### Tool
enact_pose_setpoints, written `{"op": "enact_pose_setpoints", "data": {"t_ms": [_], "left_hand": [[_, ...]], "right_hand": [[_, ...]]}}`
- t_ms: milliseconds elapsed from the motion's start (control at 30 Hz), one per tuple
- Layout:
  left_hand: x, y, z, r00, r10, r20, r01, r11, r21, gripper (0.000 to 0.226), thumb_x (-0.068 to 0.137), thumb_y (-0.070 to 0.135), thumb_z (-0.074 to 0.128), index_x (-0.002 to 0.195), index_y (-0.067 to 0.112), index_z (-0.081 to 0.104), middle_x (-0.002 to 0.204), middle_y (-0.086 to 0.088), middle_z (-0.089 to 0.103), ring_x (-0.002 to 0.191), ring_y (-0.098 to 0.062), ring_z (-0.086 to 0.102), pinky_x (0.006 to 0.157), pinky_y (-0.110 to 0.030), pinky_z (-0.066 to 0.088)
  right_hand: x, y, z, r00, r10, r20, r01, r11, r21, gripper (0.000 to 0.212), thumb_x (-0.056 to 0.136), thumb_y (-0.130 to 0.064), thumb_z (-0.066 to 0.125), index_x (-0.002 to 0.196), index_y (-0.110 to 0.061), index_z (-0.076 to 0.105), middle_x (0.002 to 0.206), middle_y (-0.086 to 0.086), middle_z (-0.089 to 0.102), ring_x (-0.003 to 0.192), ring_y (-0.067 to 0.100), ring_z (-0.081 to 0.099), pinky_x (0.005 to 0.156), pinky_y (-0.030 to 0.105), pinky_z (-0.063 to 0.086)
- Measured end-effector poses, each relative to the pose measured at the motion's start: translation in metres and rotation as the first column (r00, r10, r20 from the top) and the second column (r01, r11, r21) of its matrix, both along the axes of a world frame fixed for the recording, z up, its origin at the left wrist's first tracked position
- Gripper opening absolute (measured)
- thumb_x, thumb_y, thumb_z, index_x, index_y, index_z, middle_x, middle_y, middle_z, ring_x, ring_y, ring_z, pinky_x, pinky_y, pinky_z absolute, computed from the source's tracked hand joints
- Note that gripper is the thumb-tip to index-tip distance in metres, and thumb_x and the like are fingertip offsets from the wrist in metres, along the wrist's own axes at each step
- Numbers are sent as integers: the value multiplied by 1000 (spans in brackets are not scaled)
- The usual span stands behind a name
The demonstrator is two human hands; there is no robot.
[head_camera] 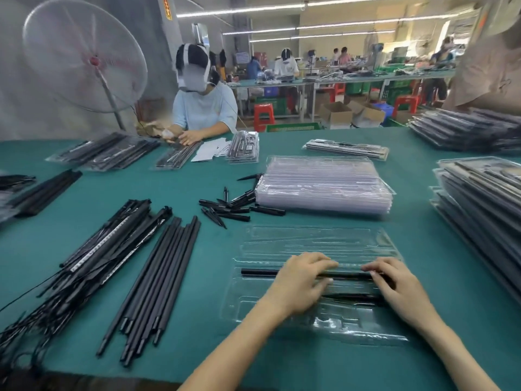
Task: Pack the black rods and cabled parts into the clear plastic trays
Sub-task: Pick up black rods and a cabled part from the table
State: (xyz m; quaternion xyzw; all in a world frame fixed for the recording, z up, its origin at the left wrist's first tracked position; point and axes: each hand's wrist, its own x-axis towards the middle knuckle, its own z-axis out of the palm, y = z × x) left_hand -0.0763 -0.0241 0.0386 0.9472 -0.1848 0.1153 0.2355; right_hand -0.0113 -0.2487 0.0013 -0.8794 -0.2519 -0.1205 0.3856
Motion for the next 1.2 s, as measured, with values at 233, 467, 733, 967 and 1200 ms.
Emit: {"op": "enact_pose_setpoints", "data": {"t_ms": [233, 467, 733, 967, 1200], "left_hand": [[-33, 224, 30, 597, 799, 74, -802, 596, 34, 39, 96, 14, 49, 134, 6, 48, 136, -12, 49, 127, -30, 41, 102, -41, 33], [-79, 320, -6, 407, 912, 49, -738, 297, 606, 49, 97, 35, 48, 139, 14, 33, 139, -4, 41, 133, -22, 35, 106, -39, 33], [-80, 336, 5, 423, 897, -124, -880, 440, 177, 34, 100, 34, 42, 119, 7, 48, 125, -13, 44, 101, -32, 55, 75, -37, 40], [-96, 341, 41, 627, 726, -282, -735, 432, -522, 41, 92, 40, 58, 67, 15, 38, 63, -1, 38, 53, -18, 38, 53, -33, 25], [-130, 333, 65, 778, 575, -253, -482, 288, -828, 23, 99, 31, 48, 81, 18, 42, 87, -8, 74, 64, -25, 70, 55, -25, 54]], "right_hand": [[-6, 7, 5, 1000, 22, 14, -21, 993, -118, 25, 85, 7, 61, 92, -16, 70, 94, -4, 62, 95, 20, 56, 89, 0, 28], [-10, 12, 12, 1000, 13, -2, -13, 987, -161, 26, 84, 10, 62, 91, -12, 72, 93, 0, 63, 93, 24, 58, 88, 2, 30], [-9, 11, 14, 997, 9, -73, -16, 995, -103, 27, 86, 7, 61, 91, -17, 72, 97, -2, 64, 97, 16, 57, 88, 2, 31], [-3, 33, 37, 988, -151, -9, 147, 973, -176, 25, 85, 5, 62, 94, -17, 70, 98, 9, 67, 100, 32, 60, 91, 31, 43], [-70, 205, 100, 899, 404, -167, -346, 891, 293, 27, 94, -14, 57, 116, -29, 59, 103, -7, 65, 94, 1, 60, 84, 16, 48]]}}
